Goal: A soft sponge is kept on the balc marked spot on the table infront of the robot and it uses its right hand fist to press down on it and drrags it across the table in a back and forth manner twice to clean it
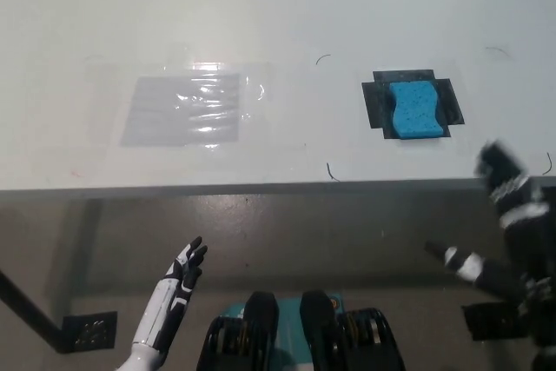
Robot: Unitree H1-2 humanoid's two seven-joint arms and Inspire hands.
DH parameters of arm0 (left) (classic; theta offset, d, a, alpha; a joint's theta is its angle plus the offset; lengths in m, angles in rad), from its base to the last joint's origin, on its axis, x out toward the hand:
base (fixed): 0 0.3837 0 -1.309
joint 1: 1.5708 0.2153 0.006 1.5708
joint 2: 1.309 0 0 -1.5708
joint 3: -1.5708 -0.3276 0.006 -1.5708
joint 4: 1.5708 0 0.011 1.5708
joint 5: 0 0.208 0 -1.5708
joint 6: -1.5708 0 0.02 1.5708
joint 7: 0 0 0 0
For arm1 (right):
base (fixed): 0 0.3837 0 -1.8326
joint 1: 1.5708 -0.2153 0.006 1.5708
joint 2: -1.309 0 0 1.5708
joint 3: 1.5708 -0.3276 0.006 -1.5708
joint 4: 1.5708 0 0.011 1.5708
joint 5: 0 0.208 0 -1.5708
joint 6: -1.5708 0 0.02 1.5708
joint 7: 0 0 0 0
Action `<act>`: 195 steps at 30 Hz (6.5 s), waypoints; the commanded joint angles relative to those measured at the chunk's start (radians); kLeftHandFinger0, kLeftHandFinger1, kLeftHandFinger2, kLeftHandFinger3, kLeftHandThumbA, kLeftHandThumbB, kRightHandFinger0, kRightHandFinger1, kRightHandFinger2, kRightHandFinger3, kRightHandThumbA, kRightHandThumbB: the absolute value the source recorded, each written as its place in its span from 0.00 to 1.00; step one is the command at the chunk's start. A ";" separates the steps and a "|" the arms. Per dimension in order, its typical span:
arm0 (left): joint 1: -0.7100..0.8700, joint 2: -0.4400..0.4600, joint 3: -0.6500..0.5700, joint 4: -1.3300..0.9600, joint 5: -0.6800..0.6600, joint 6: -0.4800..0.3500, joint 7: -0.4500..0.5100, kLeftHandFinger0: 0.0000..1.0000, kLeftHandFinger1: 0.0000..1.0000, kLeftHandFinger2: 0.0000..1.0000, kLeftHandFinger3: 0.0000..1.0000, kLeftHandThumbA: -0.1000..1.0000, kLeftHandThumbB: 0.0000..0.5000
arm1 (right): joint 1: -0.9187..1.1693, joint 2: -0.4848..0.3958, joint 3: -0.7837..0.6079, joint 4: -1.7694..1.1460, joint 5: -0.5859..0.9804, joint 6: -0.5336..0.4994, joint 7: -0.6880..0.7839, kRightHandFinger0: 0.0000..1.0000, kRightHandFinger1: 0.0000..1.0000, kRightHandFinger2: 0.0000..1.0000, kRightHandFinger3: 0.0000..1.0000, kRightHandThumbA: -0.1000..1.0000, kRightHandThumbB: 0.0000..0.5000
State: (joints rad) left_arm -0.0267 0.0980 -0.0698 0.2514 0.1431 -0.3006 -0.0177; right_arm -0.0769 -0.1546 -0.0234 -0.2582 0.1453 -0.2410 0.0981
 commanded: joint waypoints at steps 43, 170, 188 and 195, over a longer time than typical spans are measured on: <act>-0.007 0.001 -0.009 -0.041 0.016 -0.094 0.007 1.00 1.00 1.00 1.00 1.00 0.10 | -1.225 0.010 -0.138 1.556 0.044 -0.019 -0.279 0.00 0.01 0.10 0.08 1.00 0.31; 0.036 0.005 -0.022 -0.004 0.032 -0.139 0.005 1.00 1.00 1.00 1.00 1.00 0.10 | -0.853 -0.005 -0.313 1.631 0.147 -0.082 0.015 0.00 0.00 0.00 0.00 1.00 0.19; 0.029 0.007 -0.027 -0.002 0.038 -0.144 0.008 1.00 1.00 1.00 1.00 1.00 0.10 | -0.891 0.158 -0.233 1.627 0.128 -0.081 0.000 0.00 0.00 0.00 0.00 1.00 0.16; 0.029 0.006 -0.026 0.000 0.030 -0.133 0.002 1.00 1.00 1.00 1.00 1.00 0.12 | -0.874 0.102 -0.231 1.640 0.126 -0.068 -0.021 0.00 0.00 0.00 0.00 1.00 0.14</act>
State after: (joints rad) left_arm 0.0133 0.1040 -0.0977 0.2695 0.1774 -0.4050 -0.0199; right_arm -0.9736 -0.0005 -0.2618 1.3572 0.2868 -0.3625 0.1030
